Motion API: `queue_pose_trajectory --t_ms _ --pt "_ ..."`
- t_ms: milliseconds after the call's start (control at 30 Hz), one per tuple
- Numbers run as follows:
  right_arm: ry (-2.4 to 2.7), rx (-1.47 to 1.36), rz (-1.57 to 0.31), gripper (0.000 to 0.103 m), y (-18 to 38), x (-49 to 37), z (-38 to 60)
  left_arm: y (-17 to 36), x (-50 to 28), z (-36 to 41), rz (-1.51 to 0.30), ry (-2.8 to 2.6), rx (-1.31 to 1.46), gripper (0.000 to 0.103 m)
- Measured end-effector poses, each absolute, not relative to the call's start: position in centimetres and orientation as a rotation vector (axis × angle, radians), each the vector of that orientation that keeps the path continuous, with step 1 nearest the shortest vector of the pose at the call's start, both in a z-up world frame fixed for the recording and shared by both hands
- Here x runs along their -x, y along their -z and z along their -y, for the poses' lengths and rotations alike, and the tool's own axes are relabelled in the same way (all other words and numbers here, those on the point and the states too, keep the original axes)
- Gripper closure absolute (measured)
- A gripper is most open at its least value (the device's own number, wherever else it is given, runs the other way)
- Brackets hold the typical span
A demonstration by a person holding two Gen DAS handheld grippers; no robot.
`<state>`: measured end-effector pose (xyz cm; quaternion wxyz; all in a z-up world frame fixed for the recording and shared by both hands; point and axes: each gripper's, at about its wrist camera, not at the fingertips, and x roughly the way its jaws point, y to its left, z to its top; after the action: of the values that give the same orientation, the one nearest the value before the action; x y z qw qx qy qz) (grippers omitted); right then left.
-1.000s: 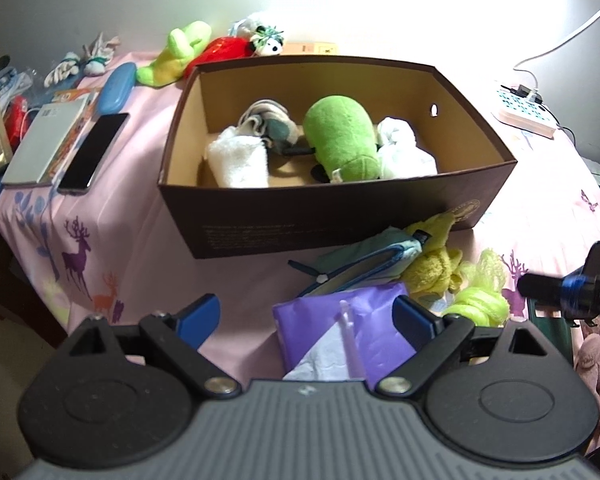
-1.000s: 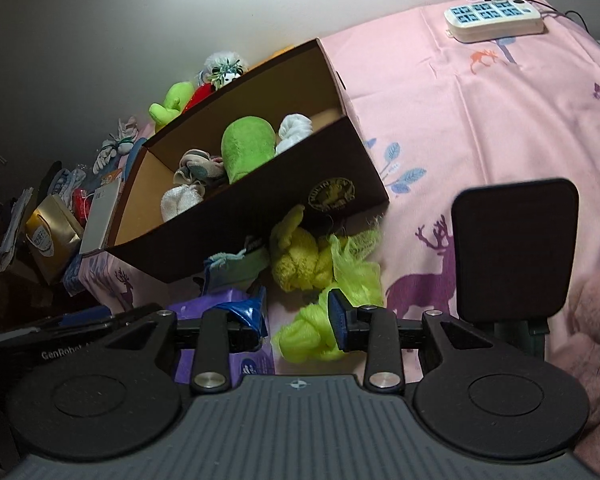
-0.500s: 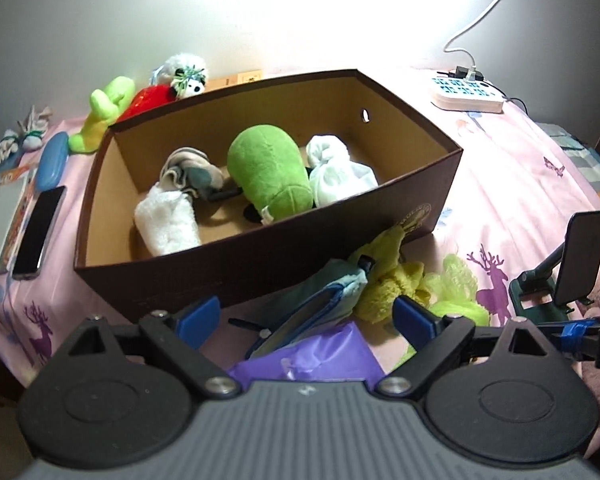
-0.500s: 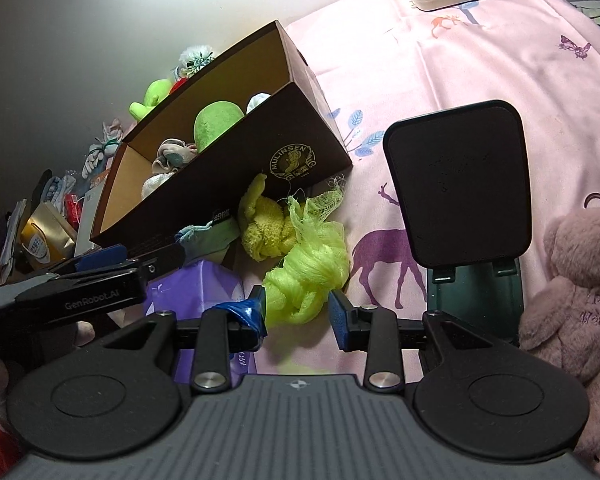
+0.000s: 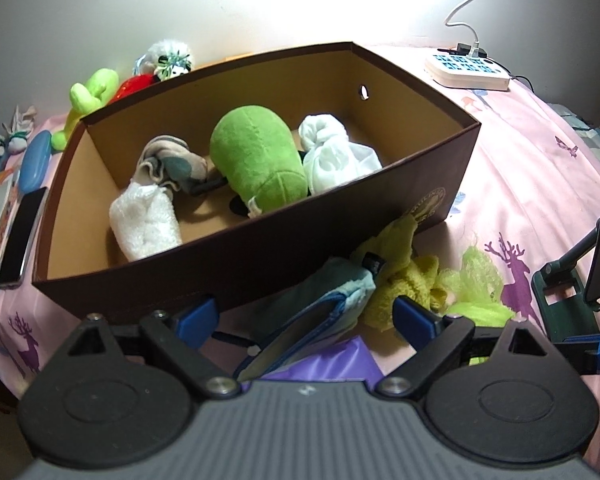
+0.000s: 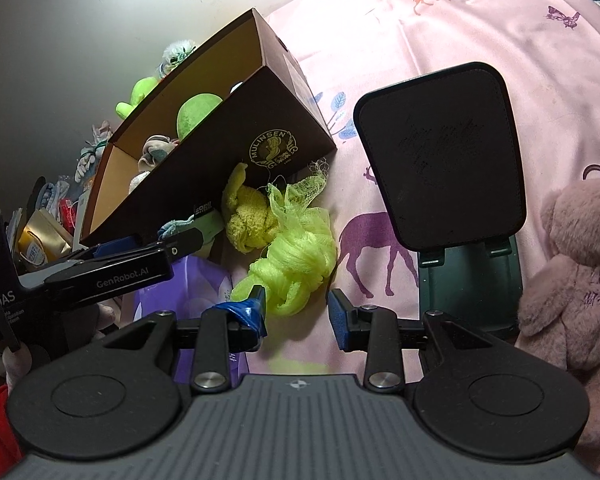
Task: Organize soft objects
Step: 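Move the right gripper back toward the lime mesh puff beside the box, then grasp the light blue cloth pouch with the left gripper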
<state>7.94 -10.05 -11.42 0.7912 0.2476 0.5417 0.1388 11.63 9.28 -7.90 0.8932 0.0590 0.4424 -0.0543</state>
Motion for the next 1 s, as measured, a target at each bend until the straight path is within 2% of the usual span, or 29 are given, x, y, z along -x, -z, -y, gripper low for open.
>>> queue_pose_trajectory --t_ms 233,267,367,400,733,800,1000 --pt "-0.308 -0.531 -1.172 0.086 11.5 -8.4 9.6 8.3 -12.3 -9.4 -0.925 0.096 -0.119 0.01" --pt "-0.309 -0.53 -1.172 0.086 11.5 -8.4 9.5 8.4 -12.4 -9.5 -0.923 0.095 -0.118 0.012" --pt "-0.309 -0.529 -1.169 0.086 11.4 -8.5 9.4 8.7 -12.7 -9.5 -0.931 0.097 -0.126 0.026" --pt "-0.309 -0.528 -1.168 0.086 11.4 -8.5 9.4 8.8 -12.8 -9.5 -0.936 0.098 -0.124 0.027" --pt "-0.297 -0.535 -1.171 0.086 11.4 -8.4 9.4 9.1 -12.8 -9.5 -0.942 0.098 -0.112 0.028" --pt "-0.297 -0.536 -1.171 0.086 11.4 -8.4 9.4 9.2 -12.8 -9.6 -0.944 0.099 -0.106 0.035" --pt "-0.297 -0.539 -1.164 0.086 11.4 -8.4 9.4 9.3 -12.7 -9.7 -0.946 0.102 -0.092 0.042"
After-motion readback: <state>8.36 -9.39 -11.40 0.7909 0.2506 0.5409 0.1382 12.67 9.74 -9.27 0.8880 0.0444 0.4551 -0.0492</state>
